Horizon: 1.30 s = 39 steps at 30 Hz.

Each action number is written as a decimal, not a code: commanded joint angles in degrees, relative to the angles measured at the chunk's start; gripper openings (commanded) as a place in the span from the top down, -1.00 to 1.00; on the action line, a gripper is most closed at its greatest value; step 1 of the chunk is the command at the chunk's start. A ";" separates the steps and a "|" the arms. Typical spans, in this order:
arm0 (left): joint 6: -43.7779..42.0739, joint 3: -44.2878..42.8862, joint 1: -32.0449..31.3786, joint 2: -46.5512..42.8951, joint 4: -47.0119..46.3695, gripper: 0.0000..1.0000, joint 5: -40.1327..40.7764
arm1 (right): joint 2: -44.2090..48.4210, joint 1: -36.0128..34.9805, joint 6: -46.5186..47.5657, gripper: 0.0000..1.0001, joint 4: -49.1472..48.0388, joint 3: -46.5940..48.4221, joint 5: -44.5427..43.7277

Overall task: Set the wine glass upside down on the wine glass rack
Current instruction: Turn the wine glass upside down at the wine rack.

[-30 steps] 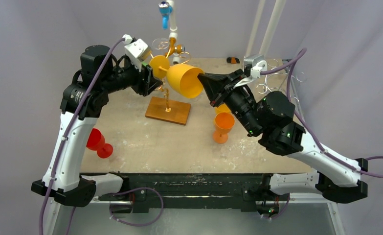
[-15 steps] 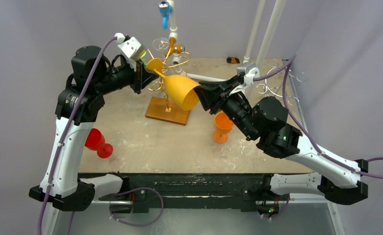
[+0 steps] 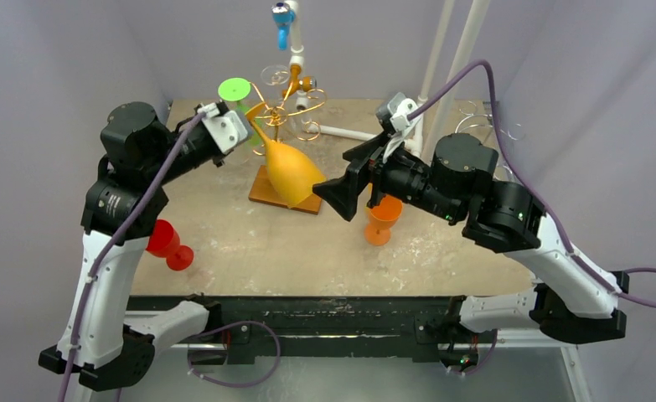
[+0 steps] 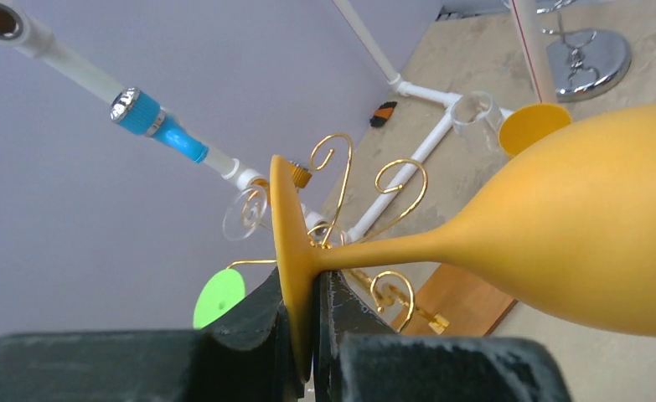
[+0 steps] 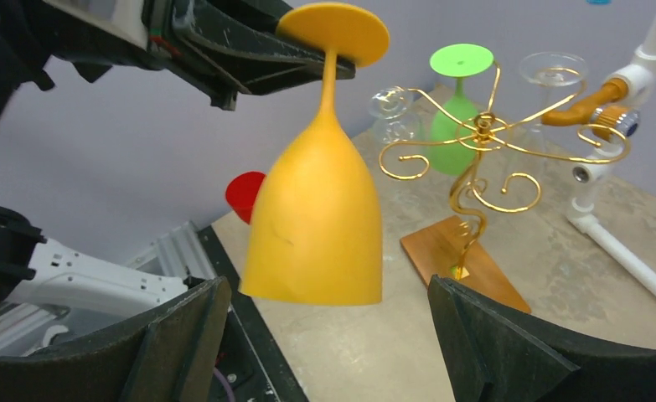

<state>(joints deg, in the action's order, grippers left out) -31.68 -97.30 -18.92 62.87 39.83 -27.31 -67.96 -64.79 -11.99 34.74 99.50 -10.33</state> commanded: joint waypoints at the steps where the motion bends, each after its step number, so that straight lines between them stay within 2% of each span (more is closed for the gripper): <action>1: -16.40 5.09 -0.33 -4.37 -6.99 1.00 -1.76 | -1.30 2.28 -0.32 -0.98 4.92 5.69 12.36; 5: -17.86 5.51 -0.33 -5.47 -9.22 1.00 -2.59 | -4.80 2.57 -1.78 -0.98 1.00 5.56 16.91; 13: -20.39 7.20 -0.33 -7.59 -11.21 1.00 -6.74 | -11.10 2.48 -3.31 -0.98 -7.63 0.94 19.48; 24: -21.47 7.83 -0.31 -8.55 -10.11 1.00 -12.41 | -9.97 2.51 -2.66 -0.97 -15.89 -7.22 14.91; 30: -20.09 8.90 -0.33 -8.47 -13.06 1.00 -14.38 | -9.44 2.50 -3.80 -0.70 -22.37 -12.62 16.54; 34: -19.47 9.88 -0.33 -8.55 -14.66 1.00 -16.08 | -9.28 2.48 -4.97 -0.39 -25.15 -15.57 15.87; 35: -19.38 10.08 -0.33 -8.55 -14.77 0.93 -16.46 | -9.03 2.50 -5.09 -0.30 -25.90 -16.02 15.94; 39: -17.00 10.68 -0.33 -8.59 -15.48 -0.34 -16.19 | -6.73 2.76 -4.40 -0.10 -28.13 -18.09 11.12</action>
<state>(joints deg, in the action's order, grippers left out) -52.64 -86.74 -18.57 55.11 30.63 -36.60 -76.47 -61.95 -16.47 12.34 83.22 4.75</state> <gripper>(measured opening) 0.455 0.638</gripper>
